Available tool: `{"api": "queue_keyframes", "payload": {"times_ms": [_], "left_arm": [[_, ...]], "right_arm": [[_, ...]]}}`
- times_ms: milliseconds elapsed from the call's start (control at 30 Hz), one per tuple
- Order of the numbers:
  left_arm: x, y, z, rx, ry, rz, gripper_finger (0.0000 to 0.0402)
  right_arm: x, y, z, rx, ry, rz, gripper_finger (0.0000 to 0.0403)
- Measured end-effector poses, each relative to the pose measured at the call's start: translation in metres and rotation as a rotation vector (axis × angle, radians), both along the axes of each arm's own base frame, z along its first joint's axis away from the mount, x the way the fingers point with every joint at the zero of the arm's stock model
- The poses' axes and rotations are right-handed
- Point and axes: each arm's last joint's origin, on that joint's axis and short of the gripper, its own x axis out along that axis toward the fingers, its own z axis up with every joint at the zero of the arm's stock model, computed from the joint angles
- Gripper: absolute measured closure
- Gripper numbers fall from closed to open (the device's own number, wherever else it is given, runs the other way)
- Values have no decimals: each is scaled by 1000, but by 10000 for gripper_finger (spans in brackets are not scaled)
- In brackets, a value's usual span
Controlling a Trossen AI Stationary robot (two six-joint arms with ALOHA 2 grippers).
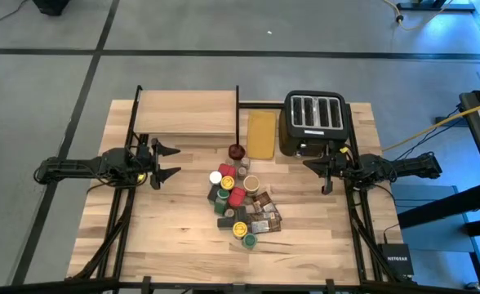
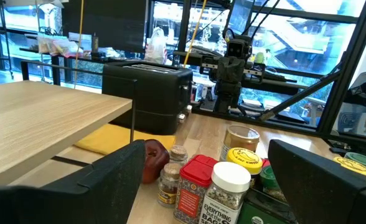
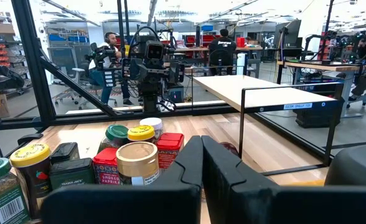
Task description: Shelf spices
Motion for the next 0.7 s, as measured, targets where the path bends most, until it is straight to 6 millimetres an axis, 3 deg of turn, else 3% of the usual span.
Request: {"api": "queue_keyframes", "payload": {"times_ms": [700], "left_arm": [[0, 0, 0, 12, 2, 1, 70]], "right_arm": [[0, 0, 0, 0, 0, 0, 397]]}}
